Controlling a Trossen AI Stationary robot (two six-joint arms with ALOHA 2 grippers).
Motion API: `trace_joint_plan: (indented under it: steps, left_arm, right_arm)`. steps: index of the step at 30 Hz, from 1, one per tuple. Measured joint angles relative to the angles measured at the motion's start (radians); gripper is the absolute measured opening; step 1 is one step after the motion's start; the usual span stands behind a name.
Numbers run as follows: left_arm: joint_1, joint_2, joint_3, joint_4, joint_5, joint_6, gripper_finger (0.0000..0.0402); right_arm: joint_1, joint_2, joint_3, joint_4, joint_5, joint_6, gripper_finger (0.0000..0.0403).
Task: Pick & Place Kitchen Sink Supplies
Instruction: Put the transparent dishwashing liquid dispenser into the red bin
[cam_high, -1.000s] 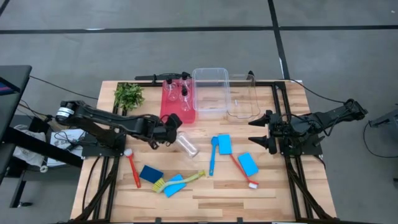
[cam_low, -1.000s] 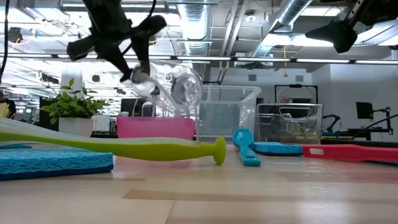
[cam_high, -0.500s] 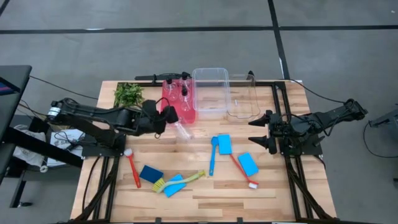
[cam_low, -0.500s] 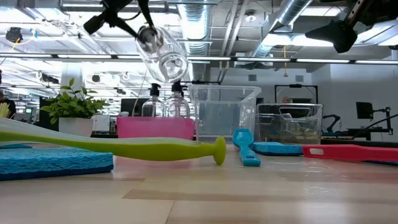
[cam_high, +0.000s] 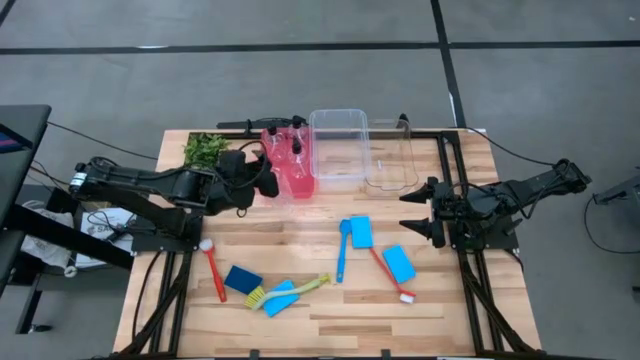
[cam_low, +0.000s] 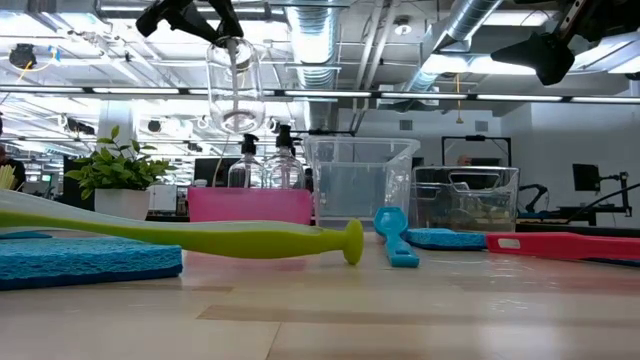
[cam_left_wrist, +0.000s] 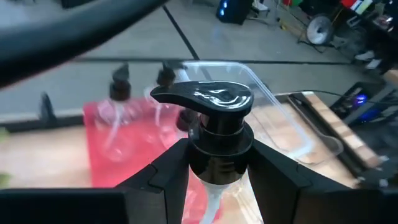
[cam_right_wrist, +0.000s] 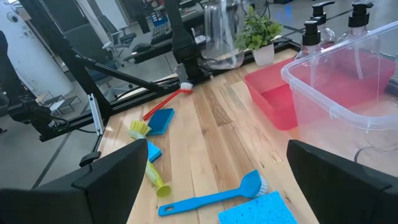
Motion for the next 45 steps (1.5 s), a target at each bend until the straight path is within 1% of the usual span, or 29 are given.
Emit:
trace_joint_plan:
  steps: [5, 9, 12, 17, 19, 22, 26, 33, 37, 40, 45]
  left_arm:
    - [0.000, 0.000, 0.000, 0.004, -0.052, 0.123, 0.0150]
    - [0.000, 0.000, -0.003, 0.007, -0.103, 0.132, 0.0150]
    - [0.008, 0.000, -0.028, 0.026, -0.132, 0.128, 0.0150]
    - [0.037, 0.001, -0.135, 0.178, -0.228, 0.126, 0.0150]
    - [0.047, 0.001, -0.169, 0.235, -0.256, 0.149, 0.0150]
    - [0.063, 0.001, -0.206, 0.301, -0.262, 0.202, 0.0150]
    - [0.085, 0.001, -0.249, 0.375, -0.261, 0.200, 0.0150]
    - [0.111, 0.008, -0.331, 0.459, -0.259, 0.200, 0.0150]
    - [0.129, 0.047, -0.359, 0.522, -0.277, 0.202, 0.0150]
    - [0.140, 0.092, -0.363, 0.539, -0.291, 0.201, 0.0150]
    - [0.140, 0.172, -0.364, 0.574, -0.347, 0.198, 0.0150]
  right_arm:
    - [0.000, 0.000, 0.000, 0.000, 0.000, 0.000, 0.0377]
    - [0.000, 0.000, 0.000, 0.000, 0.000, 0.000, 0.0377]
    - [0.000, 0.000, 0.000, 0.000, 0.000, 0.000, 0.0377]
    - [0.000, 0.000, 0.000, 0.000, 0.000, 0.000, 0.0377]
    - [0.000, 0.000, 0.000, 0.000, 0.000, 0.000, 0.0377]
    - [0.000, 0.000, 0.000, 0.000, 0.000, 0.000, 0.0377]
    - [0.000, 0.000, 0.000, 0.000, 0.000, 0.000, 0.0377]
    - [0.000, 0.000, 0.000, 0.000, 0.000, 0.000, 0.0377]
    - [0.000, 0.000, 0.000, 0.000, 0.000, 0.000, 0.0377]
    - [0.000, 0.000, 0.000, 0.000, 0.000, 0.000, 0.0377]
    - [0.000, 0.000, 0.000, 0.000, 0.000, 0.000, 0.0377]
